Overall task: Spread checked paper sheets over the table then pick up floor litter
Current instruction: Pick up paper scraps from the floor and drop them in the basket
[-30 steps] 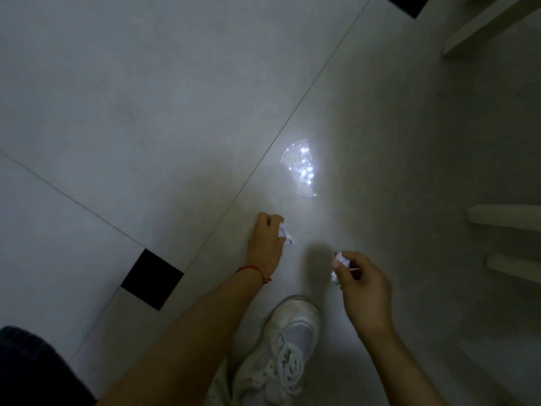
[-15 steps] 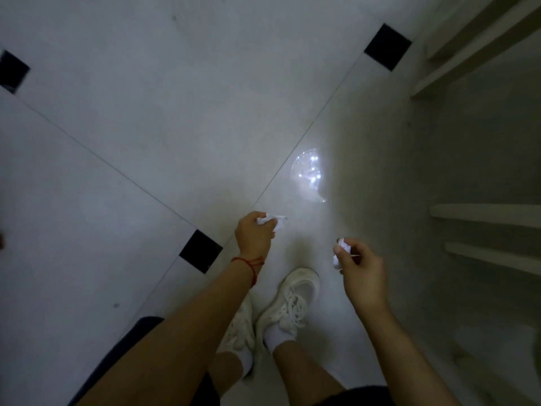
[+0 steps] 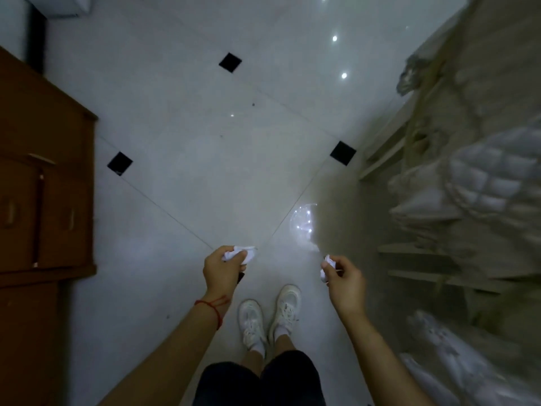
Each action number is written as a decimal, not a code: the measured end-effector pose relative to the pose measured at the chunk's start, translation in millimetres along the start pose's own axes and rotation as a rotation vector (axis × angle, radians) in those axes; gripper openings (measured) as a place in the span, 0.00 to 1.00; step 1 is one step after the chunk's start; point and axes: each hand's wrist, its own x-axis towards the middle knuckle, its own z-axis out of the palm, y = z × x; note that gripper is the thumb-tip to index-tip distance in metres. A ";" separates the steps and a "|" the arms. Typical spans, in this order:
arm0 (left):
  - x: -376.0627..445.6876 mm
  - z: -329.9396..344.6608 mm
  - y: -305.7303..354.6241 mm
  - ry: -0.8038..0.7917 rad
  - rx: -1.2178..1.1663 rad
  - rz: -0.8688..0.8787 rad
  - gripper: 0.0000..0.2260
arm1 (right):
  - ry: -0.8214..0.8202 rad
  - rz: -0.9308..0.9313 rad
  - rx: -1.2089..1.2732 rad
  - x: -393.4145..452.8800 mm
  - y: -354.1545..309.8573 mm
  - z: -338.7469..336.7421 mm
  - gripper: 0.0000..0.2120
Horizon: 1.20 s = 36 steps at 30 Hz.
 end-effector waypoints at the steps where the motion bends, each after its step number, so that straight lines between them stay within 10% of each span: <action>1: -11.8 -10.1 13.9 0.008 -0.004 0.016 0.05 | 0.003 -0.009 0.010 -9.5 -14.4 -6.0 0.05; 19: -65.1 -94.4 149.0 0.077 0.058 0.149 0.05 | 0.053 -0.075 0.077 -10.6 -171.5 -70.5 0.06; 36: 156.0 -38.0 362.7 -0.013 0.208 0.183 0.06 | 0.122 -0.060 0.029 200.4 -353.7 -7.1 0.11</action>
